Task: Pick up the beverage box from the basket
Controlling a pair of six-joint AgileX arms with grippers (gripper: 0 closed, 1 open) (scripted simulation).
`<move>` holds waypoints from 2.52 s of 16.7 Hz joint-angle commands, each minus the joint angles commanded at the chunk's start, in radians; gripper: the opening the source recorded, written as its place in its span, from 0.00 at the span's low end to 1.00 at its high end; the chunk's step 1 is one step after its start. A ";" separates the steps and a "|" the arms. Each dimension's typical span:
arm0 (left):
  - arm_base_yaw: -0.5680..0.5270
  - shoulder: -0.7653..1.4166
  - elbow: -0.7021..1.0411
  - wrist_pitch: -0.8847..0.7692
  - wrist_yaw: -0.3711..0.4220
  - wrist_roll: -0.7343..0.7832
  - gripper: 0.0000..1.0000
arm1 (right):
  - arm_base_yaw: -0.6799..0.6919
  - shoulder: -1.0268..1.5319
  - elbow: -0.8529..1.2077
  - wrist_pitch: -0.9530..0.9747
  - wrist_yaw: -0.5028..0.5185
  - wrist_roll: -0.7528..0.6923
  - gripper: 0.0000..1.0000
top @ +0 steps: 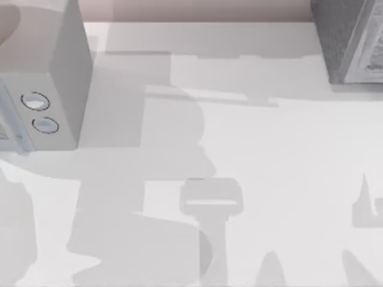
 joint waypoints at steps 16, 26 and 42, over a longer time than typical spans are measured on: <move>0.000 0.000 0.000 0.000 0.000 0.000 0.00 | 0.000 0.000 0.000 0.000 0.000 0.000 1.00; 0.000 -0.036 0.116 -0.127 -0.015 -0.021 0.00 | 0.000 0.000 0.000 0.000 0.000 0.000 1.00; -0.002 0.017 0.645 -0.607 -0.006 0.002 0.00 | 0.000 0.000 0.000 0.000 0.000 0.000 1.00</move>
